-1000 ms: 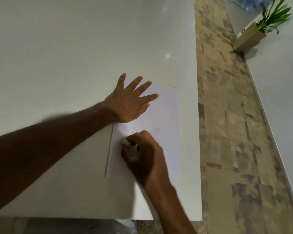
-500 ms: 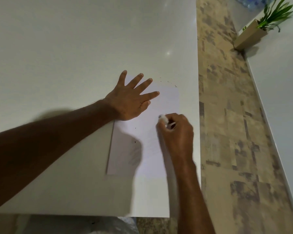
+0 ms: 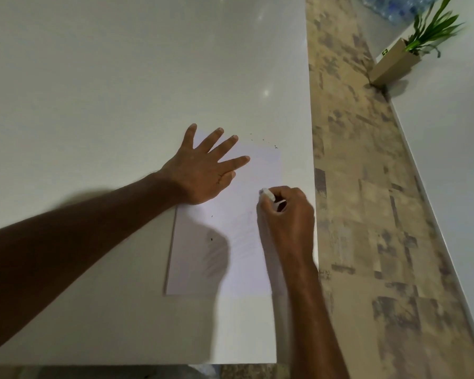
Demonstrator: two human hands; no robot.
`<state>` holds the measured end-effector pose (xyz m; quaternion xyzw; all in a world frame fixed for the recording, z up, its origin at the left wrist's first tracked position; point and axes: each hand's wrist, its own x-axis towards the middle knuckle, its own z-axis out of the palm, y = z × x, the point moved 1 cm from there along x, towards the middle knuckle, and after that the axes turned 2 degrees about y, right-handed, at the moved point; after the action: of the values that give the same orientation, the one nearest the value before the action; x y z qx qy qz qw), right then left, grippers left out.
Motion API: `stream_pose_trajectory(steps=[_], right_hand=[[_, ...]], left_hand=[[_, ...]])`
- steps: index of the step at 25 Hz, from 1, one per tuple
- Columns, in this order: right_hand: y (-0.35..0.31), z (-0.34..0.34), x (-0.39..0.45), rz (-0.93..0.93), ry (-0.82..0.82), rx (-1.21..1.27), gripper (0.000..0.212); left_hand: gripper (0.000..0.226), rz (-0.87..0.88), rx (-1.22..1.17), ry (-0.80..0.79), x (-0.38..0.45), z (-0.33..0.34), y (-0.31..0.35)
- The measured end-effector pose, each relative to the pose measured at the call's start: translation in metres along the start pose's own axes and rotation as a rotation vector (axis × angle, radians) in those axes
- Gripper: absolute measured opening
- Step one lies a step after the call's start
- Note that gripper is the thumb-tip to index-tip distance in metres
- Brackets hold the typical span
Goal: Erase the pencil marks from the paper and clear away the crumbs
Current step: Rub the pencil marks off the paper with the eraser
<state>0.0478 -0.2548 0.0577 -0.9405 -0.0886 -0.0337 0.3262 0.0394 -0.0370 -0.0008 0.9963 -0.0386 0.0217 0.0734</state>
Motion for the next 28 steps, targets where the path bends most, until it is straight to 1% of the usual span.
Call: stream_pose_trajectory(steps=[1,2,3,5,6,7,8,9,10,11,12,13,14,15,16,18,19,20,21,23,25,26,27,28], right_hand=[[-0.005,0.004,-0.012,-0.008,-0.047,0.092,0.007],[-0.011,0.009,-0.029,0.005,-0.141,0.229,0.007],[-0.020,0.014,-0.047,0.057,-0.279,0.383,0.008],[-0.034,0.027,-0.070,0.226,-0.588,0.686,0.012],[-0.034,0.030,-0.067,0.326,-0.695,0.788,0.011],[-0.032,0.033,-0.055,0.401,-0.729,0.842,0.009],[-0.027,0.035,-0.036,0.443,-0.696,0.876,0.008],[-0.023,0.033,-0.013,0.479,-0.607,0.913,0.009],[-0.018,0.026,0.011,0.506,-0.473,0.980,0.011],[-0.013,0.017,0.031,0.506,-0.326,1.049,0.013],[-0.010,0.007,0.041,0.487,-0.225,1.105,0.014],[-0.011,-0.001,0.042,0.468,-0.198,1.132,0.013],[-0.012,-0.005,0.034,0.442,-0.254,1.129,0.013],[-0.012,-0.007,0.020,0.428,-0.373,1.089,0.013],[-0.015,-0.007,0.001,0.422,-0.541,1.028,0.015],[-0.014,-0.002,-0.029,0.359,-0.928,0.823,0.022],[-0.010,0.003,-0.030,0.327,-1.026,0.725,0.028],[-0.007,0.007,-0.021,0.322,-1.030,0.680,0.031],[-0.004,0.011,-0.003,0.341,-0.952,0.698,0.030],[-0.007,0.012,0.040,0.389,-0.724,0.861,0.017],[-0.011,0.005,0.069,0.385,-0.515,1.051,0.011],[-0.010,0.001,0.074,0.375,-0.473,1.111,0.011],[-0.006,-0.002,0.071,0.361,-0.496,1.143,0.012],[-0.003,-0.005,0.063,0.348,-0.584,1.131,0.014]], left_hand=[[0.057,0.001,0.008,0.005,0.000,0.000,0.000],[0.057,0.004,0.016,0.009,-0.001,0.001,0.000],[0.058,0.007,0.020,0.011,-0.001,0.002,-0.001],[0.060,0.017,0.003,0.015,-0.001,0.002,-0.003],[0.061,0.028,-0.013,0.018,0.001,0.001,-0.005],[0.061,0.034,-0.031,0.025,0.002,0.001,-0.006],[0.060,0.033,-0.052,0.039,0.002,-0.001,-0.007],[0.059,0.025,-0.079,0.052,0.001,-0.001,-0.008],[0.057,0.019,-0.102,0.058,0.001,-0.002,-0.008],[0.057,0.012,-0.114,0.059,0.000,-0.002,-0.007],[0.057,0.006,-0.114,0.060,0.000,-0.003,-0.006],[0.056,0.004,-0.105,0.059,-0.001,-0.003,-0.006],[0.055,0.001,-0.094,0.057,-0.001,-0.003,-0.005],[0.055,-0.003,-0.087,0.050,-0.001,-0.004,-0.005],[0.055,-0.007,-0.081,0.041,0.000,-0.004,-0.005],[0.056,-0.015,-0.063,0.021,0.000,-0.005,-0.003],[0.056,-0.014,-0.057,0.020,0.000,-0.005,-0.003],[0.056,-0.009,-0.057,0.028,0.000,-0.004,-0.003],[0.056,0.002,-0.055,0.040,0.001,-0.003,-0.003],[0.056,0.010,-0.043,0.062,0.000,0.000,-0.004],[0.057,-0.001,-0.039,0.059,-0.001,0.001,-0.005],[0.059,-0.004,-0.035,0.054,0.000,0.001,-0.005],[0.059,-0.007,-0.026,0.056,0.000,0.000,-0.004],[0.060,-0.007,-0.016,0.063,-0.001,0.000,-0.004]])
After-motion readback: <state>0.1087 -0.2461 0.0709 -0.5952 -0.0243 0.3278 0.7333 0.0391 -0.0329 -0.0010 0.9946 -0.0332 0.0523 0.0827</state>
